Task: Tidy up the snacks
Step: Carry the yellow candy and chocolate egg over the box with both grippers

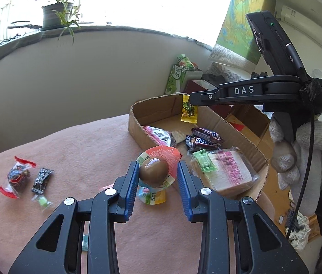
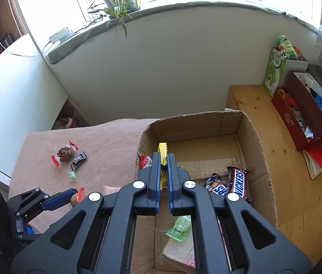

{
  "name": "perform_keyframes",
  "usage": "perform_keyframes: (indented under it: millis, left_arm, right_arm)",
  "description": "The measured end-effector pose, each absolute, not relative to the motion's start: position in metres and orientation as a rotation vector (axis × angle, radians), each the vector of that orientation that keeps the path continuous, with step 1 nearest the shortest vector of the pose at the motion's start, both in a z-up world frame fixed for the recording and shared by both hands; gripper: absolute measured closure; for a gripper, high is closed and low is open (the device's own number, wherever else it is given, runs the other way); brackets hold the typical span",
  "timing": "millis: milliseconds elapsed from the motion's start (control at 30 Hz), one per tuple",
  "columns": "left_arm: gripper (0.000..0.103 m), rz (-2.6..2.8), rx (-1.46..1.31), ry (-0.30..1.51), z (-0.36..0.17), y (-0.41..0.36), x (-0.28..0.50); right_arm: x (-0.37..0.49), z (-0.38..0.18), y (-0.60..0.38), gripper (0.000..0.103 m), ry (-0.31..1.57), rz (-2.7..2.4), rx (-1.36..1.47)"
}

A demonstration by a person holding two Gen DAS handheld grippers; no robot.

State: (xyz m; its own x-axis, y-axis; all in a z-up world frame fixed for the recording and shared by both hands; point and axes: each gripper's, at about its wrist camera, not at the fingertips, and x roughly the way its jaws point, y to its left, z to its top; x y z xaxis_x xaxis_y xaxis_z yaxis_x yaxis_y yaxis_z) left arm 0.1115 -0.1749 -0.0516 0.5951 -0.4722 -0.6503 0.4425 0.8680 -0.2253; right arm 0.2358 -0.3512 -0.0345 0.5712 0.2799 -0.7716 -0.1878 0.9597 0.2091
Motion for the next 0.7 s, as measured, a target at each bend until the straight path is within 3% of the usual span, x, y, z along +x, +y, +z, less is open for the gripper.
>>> perform_keyframes:
  millis: [700]
  left_arm:
    - [0.070,-0.604,-0.001,0.827,-0.064,-0.245,0.122]
  right_arm:
    - [0.261,-0.060,-0.416,0.098,0.952,0.197,0.168]
